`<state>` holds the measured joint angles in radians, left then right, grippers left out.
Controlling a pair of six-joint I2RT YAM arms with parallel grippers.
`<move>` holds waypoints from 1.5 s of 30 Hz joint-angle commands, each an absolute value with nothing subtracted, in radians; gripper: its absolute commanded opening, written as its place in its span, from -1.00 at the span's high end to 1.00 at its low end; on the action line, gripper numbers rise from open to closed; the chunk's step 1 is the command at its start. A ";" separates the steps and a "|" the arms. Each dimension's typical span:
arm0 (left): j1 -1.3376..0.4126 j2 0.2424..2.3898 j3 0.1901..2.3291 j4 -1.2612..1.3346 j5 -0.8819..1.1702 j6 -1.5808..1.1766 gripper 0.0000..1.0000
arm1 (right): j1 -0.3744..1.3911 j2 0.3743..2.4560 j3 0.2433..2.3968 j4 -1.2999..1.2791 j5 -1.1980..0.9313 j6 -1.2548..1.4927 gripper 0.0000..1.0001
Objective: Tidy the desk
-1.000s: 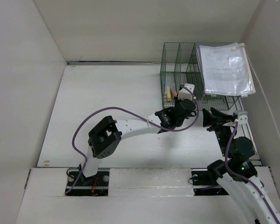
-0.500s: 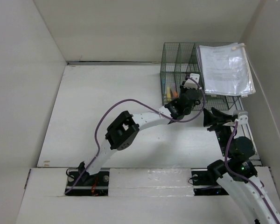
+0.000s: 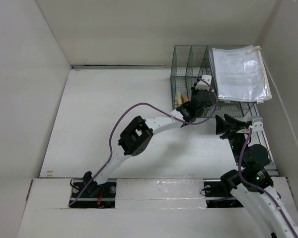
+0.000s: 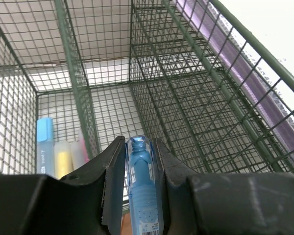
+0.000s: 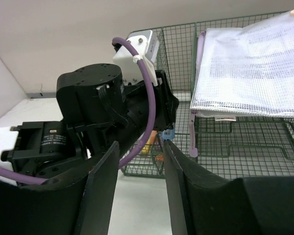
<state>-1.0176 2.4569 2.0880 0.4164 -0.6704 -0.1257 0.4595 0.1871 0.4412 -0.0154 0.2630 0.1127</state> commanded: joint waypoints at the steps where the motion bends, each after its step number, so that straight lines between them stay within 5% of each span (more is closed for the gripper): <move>1: -1.019 2.479 2.163 0.471 -0.666 -0.094 0.90 | 0.459 0.196 0.436 0.026 0.253 0.112 0.07; 25: -1.009 2.434 1.982 0.541 -0.658 -0.130 0.81 | 0.459 0.183 0.436 0.020 0.259 0.110 0.07; 30: -1.028 2.375 1.907 0.601 -0.678 -0.114 0.60 | 0.459 0.184 0.436 0.021 0.258 0.110 0.07; 45: -1.048 2.347 1.876 0.623 -0.718 -0.092 0.53 | 0.459 0.193 0.434 0.028 0.253 0.112 0.06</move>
